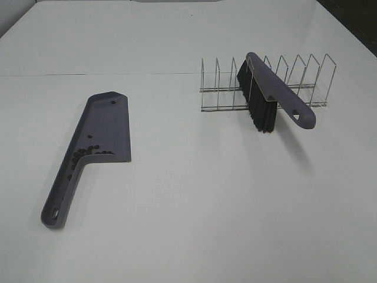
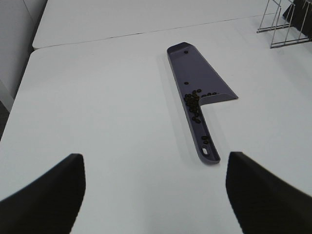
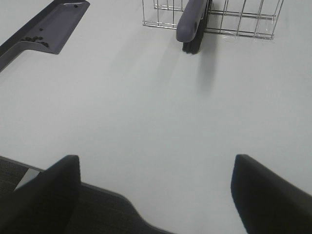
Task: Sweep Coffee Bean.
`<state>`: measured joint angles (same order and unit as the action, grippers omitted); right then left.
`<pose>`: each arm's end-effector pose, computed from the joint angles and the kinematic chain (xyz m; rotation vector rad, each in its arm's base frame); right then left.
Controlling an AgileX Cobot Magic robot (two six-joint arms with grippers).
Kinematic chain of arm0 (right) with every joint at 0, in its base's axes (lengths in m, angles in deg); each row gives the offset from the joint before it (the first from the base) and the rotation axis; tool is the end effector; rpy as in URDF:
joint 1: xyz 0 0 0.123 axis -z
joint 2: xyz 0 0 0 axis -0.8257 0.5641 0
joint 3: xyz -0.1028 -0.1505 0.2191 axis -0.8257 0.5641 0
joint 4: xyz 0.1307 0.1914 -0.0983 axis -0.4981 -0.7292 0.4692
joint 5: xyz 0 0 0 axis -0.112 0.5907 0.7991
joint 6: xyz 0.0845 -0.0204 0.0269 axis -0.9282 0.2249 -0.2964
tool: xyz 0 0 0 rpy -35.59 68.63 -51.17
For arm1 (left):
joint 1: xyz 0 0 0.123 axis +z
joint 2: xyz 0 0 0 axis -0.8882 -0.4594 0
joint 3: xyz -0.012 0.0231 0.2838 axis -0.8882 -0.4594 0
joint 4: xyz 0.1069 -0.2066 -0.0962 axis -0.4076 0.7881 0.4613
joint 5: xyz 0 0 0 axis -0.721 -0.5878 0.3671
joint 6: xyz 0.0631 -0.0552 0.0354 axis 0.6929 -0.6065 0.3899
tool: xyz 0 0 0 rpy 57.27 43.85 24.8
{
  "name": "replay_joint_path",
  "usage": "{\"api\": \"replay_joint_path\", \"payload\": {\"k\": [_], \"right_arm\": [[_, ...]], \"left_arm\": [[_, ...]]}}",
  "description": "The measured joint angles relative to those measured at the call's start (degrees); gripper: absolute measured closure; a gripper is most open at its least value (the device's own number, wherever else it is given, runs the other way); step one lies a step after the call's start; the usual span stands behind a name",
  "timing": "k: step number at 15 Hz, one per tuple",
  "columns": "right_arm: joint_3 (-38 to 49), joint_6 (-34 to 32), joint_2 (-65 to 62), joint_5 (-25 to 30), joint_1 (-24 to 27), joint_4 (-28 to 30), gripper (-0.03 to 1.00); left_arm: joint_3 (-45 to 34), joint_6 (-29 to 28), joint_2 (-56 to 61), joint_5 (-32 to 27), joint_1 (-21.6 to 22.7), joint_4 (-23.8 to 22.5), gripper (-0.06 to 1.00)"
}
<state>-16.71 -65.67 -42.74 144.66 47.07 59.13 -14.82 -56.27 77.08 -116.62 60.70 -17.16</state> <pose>-0.0047 0.0075 0.2614 -0.2389 2.1224 0.1681 -0.0089 -0.0099 0.2809 0.1939 2.0327 -0.0814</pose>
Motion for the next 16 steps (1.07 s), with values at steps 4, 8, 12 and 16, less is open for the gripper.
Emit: {"api": "replay_joint_path", "payload": {"k": [4,8,12,16], "right_arm": [[0.0,-2.5,0.0,-0.1,0.0,2.1,0.18],[0.0,-2.9,0.0,-0.1,0.0,2.1,0.18],[0.0,-2.9,0.0,-0.1,0.0,2.1,0.18],[0.0,-2.9,0.0,-0.1,0.0,2.1,0.18]], "left_arm": [[0.0,-0.8,0.0,0.0,0.0,-0.5,0.21],[0.0,-4.5,0.0,0.0,0.0,-3.2,0.21],[0.0,-4.8,0.0,0.0,0.0,-3.4,0.21],[0.0,-4.8,0.0,0.0,0.0,-3.4,0.21]]}}
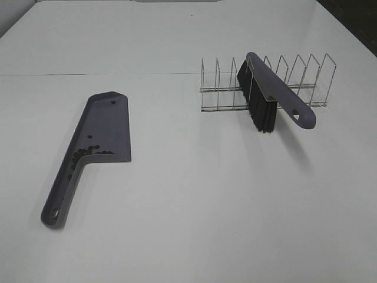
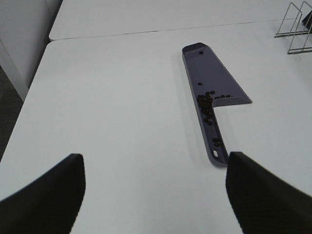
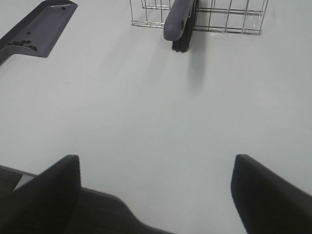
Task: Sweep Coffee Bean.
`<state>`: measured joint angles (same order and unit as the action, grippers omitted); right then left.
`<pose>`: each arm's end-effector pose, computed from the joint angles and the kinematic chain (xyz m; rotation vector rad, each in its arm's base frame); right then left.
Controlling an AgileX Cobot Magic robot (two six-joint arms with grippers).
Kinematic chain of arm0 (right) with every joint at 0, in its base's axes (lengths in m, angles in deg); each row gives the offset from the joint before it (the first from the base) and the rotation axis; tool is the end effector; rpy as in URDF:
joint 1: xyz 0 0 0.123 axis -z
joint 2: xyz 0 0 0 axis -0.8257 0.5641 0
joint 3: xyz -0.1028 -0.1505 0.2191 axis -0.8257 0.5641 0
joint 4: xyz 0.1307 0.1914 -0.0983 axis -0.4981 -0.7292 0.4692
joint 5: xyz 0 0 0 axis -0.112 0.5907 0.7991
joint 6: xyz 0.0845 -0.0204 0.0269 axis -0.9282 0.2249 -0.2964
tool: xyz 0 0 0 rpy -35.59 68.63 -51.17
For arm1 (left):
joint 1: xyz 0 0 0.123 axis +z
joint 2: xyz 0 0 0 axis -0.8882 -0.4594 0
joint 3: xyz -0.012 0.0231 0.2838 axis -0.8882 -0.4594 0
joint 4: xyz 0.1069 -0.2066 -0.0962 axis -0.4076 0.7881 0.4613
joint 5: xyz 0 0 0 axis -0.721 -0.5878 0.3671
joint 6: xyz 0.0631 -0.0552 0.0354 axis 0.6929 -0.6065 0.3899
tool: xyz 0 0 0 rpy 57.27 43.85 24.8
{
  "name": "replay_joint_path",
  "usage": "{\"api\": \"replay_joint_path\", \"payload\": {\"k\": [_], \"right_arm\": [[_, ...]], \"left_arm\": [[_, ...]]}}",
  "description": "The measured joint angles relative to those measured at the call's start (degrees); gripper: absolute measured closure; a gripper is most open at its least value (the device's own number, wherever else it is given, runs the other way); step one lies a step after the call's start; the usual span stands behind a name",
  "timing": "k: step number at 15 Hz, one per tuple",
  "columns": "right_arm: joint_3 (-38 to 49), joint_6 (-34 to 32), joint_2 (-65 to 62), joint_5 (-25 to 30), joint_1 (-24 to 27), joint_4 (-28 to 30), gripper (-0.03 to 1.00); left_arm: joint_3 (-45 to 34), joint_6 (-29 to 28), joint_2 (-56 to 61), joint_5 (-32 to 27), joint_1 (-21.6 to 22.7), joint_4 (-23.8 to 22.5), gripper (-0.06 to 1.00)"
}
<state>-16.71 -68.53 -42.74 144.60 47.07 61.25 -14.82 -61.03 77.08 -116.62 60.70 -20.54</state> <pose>-0.0040 0.0045 0.2613 -0.1838 2.1288 0.1524 -0.0085 -0.0051 0.2805 0.1053 2.0436 -0.0628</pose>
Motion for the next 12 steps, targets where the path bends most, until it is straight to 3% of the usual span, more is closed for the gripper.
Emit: {"api": "replay_joint_path", "payload": {"k": [12], "right_arm": [[0.1,0.0,0.0,0.0,0.0,0.1,0.18]], "left_arm": [[0.0,0.0,0.0,0.0,0.0,0.0,0.21]]}}
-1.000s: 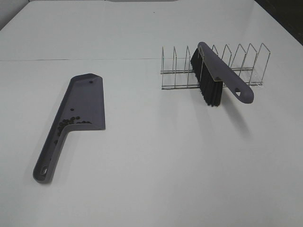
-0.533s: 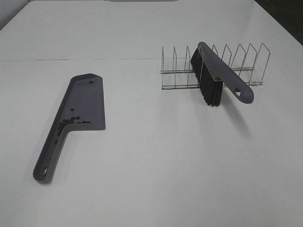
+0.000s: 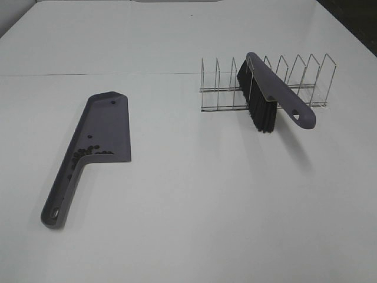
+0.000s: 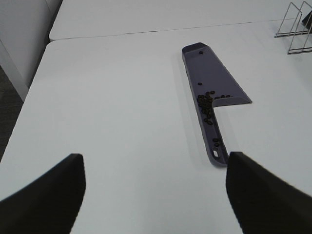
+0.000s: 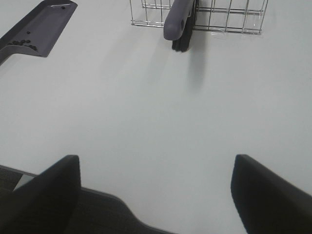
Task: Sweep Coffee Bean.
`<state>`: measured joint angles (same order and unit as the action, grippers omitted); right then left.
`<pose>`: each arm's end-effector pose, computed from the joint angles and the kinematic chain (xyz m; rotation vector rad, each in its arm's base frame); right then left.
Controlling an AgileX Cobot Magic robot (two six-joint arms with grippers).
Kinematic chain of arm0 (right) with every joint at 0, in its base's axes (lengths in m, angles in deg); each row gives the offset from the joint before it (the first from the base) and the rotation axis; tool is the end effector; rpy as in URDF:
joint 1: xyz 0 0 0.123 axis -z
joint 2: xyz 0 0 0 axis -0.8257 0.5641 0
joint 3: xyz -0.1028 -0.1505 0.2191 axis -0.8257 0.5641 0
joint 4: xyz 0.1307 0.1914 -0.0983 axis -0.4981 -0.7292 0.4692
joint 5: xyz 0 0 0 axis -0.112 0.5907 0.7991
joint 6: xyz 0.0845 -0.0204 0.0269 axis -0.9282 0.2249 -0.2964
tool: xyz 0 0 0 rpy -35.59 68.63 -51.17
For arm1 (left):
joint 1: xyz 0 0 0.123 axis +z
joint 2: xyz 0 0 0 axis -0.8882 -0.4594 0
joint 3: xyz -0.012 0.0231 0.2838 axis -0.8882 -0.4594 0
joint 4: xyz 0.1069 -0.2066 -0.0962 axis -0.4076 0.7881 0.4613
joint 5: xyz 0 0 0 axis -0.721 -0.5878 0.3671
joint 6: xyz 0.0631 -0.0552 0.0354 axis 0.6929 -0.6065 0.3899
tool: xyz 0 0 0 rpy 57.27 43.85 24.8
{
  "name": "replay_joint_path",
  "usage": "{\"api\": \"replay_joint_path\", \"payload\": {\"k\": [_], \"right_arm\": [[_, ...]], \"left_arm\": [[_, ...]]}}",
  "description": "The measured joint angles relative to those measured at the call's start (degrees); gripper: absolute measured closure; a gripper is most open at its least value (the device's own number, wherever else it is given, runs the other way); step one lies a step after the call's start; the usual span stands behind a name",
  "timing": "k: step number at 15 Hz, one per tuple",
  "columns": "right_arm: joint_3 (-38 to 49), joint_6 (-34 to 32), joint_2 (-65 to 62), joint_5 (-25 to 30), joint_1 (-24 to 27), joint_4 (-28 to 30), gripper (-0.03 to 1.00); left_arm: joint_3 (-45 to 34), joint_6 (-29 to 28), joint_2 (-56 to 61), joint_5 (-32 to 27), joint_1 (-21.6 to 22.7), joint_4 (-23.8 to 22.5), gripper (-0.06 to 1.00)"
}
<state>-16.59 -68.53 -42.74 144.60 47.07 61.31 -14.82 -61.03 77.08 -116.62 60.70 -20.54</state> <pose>-0.0038 0.0045 0.2607 -0.1838 2.1309 0.1510 -0.0085 -0.0051 0.2805 0.1053 2.0436 -0.0628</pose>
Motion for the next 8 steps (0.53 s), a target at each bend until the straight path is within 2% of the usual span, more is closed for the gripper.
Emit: {"api": "replay_joint_path", "payload": {"k": [8], "right_arm": [[0.0,0.0,0.0,0.0,0.0,0.0,0.18]], "left_arm": [[0.0,0.0,0.0,0.1,0.0,0.0,0.21]]}}
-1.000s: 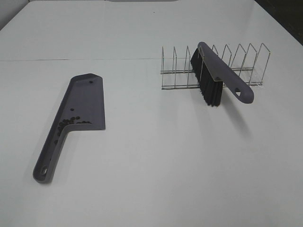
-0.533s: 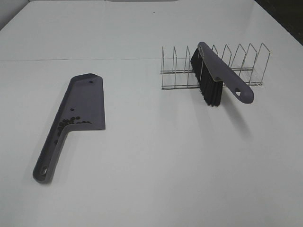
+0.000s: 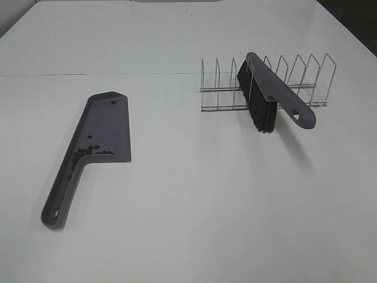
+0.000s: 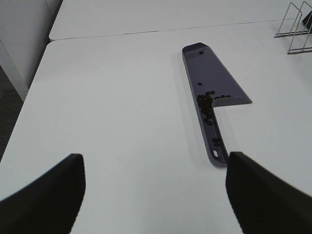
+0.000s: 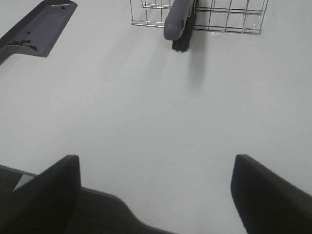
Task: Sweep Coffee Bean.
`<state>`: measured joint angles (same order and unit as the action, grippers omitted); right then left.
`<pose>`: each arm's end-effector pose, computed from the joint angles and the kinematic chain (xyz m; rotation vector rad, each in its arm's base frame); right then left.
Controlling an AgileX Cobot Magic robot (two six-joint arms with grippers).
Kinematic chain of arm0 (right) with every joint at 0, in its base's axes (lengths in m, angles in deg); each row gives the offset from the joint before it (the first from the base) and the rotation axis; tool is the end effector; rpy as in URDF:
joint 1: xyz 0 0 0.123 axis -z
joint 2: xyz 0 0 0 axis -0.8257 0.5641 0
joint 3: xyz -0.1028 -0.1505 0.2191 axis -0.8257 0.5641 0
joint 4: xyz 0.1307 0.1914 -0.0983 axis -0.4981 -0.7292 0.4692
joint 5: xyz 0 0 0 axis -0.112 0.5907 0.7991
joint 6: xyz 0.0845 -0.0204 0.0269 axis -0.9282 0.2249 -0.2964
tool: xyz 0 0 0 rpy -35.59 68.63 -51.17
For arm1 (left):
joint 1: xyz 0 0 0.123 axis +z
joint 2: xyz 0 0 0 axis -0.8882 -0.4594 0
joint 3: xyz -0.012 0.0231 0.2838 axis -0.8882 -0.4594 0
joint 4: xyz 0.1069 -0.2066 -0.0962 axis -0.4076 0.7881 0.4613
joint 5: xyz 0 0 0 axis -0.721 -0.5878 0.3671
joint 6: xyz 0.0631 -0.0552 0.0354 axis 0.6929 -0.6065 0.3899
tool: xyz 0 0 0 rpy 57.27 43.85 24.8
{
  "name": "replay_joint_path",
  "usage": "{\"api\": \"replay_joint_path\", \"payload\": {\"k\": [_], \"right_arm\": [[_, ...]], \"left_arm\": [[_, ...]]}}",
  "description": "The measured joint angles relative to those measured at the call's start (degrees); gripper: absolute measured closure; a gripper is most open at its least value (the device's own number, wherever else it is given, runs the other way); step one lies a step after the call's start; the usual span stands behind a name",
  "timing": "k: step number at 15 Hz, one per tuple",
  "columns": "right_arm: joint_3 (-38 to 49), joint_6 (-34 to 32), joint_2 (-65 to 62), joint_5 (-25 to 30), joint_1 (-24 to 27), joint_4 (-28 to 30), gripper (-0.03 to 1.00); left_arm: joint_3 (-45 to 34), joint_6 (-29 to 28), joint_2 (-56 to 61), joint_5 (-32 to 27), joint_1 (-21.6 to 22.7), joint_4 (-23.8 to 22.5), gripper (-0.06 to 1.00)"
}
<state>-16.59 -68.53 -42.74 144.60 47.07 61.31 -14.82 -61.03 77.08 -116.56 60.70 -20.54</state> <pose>-0.0038 0.0045 0.2607 -0.1838 2.1309 0.1510 -0.0084 -0.0051 0.2806 0.1052 2.0425 -0.0628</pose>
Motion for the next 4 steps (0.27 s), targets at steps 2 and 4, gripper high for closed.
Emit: {"api": "replay_joint_path", "payload": {"k": [2,4], "right_arm": [[0.0,0.0,0.0,0.0,0.0,0.0,0.18],[0.0,0.0,0.0,0.0,0.0,0.0,0.18]], "left_arm": [[0.0,0.0,0.0,0.0,0.0,0.0,0.21],[0.0,0.0,0.0,0.0,0.0,0.0,0.21]]}}
